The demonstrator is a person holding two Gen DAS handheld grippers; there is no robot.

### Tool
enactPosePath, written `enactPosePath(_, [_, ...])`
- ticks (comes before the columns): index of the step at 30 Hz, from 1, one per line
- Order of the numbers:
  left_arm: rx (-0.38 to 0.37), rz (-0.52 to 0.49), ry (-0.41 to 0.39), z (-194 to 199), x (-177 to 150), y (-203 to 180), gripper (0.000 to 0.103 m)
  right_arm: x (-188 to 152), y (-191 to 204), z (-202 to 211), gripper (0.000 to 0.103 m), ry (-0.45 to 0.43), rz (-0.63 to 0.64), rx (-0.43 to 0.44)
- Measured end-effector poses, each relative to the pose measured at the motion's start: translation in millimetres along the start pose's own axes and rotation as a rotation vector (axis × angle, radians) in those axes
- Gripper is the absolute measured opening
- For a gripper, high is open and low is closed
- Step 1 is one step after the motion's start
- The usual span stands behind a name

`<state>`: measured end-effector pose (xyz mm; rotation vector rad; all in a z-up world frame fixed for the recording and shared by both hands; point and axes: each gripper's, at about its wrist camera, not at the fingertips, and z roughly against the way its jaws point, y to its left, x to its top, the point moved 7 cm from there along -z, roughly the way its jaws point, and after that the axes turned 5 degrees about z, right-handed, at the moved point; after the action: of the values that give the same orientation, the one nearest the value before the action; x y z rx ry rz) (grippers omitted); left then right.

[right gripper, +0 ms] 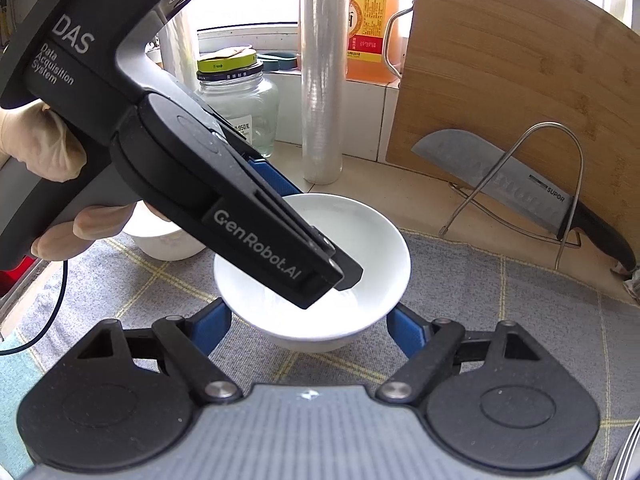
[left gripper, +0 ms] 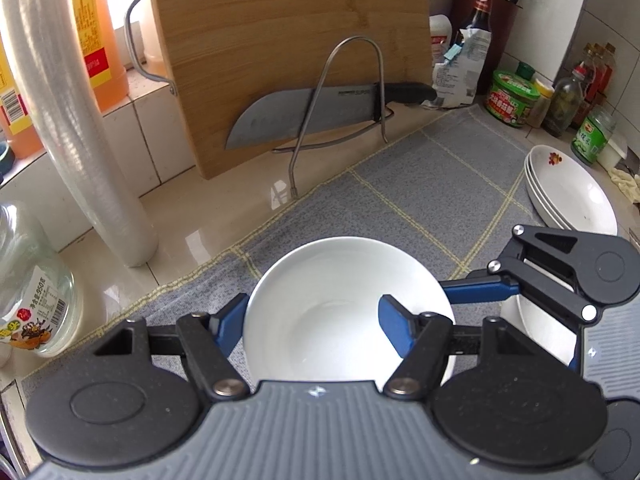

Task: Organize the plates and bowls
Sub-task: 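Lift and carry the bowl toward the placed bowl with the left gripper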

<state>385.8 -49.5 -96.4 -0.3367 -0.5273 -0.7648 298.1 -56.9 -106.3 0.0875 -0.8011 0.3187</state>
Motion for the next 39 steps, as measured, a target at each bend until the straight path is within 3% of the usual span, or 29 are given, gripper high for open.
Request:
enactPosePath(17, [-0.045,-0.124,-0.045,20,7,-69,0.069,-28,-12,60,0.088,-0.038,-0.067,-0.093])
enactPosePath(39, [-0.186,-0.307,-0.048,4,12,-169,0.07,-85,-49,123,0.088,-0.027,-0.229,-0.258])
